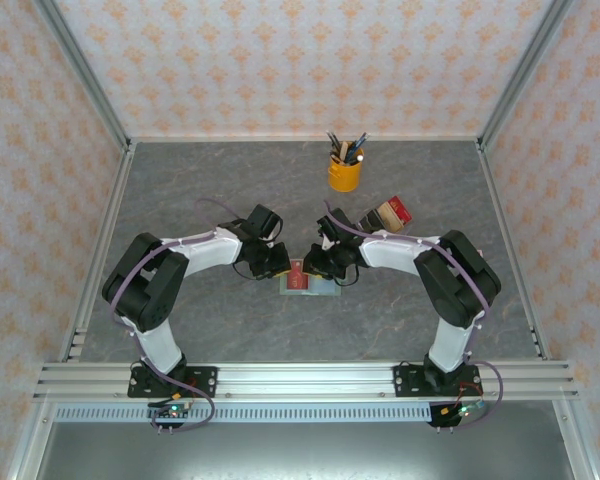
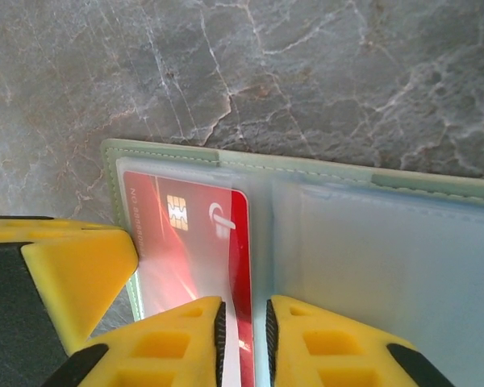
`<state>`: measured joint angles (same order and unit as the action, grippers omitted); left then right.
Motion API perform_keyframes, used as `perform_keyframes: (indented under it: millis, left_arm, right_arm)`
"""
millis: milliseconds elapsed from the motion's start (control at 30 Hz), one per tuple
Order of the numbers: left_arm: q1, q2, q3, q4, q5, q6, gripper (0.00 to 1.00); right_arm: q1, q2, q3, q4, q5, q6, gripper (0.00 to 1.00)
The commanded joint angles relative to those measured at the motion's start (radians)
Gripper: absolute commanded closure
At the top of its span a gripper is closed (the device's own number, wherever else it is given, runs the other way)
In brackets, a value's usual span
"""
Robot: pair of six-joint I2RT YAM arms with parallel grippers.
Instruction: Take the credit cards out of the card holder
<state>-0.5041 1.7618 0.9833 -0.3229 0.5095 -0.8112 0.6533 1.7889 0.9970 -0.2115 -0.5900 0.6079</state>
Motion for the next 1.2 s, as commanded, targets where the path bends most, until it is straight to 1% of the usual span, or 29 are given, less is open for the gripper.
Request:
perform_keyframes:
  millis: [0,267,467,933,1167]
  left_arm:
    - [-0.005,0.039,-0.005,-0.012,-0.029,0.006,0.87]
    - [-0.005,0.054,-0.007,0.0,-0.025,-0.001,0.87]
    - [-0.003,0.053,-0.01,-0.004,-0.031,0.0,0.87]
    - [0.003,0.053,-0.02,-0.007,-0.042,0.0,0.87]
    - [0.003,0.055,-0.02,-0.005,-0.042,0.0,0.87]
  right_arm:
    - [-0.007,0.016,0.011,0.01,-0.022,-0.026,0.78]
    - [-0.025,0.022,-0.014,0.093,-0.129,0.001,0.78]
    - [-0.05,-0.004,-0.063,0.21,-0.2,0.055,0.79]
    - [-0.066,-0.052,-0.096,0.247,-0.235,0.079,0.8]
    - [-0.066,-0.049,-0.1,0.219,-0.215,0.074,0.8]
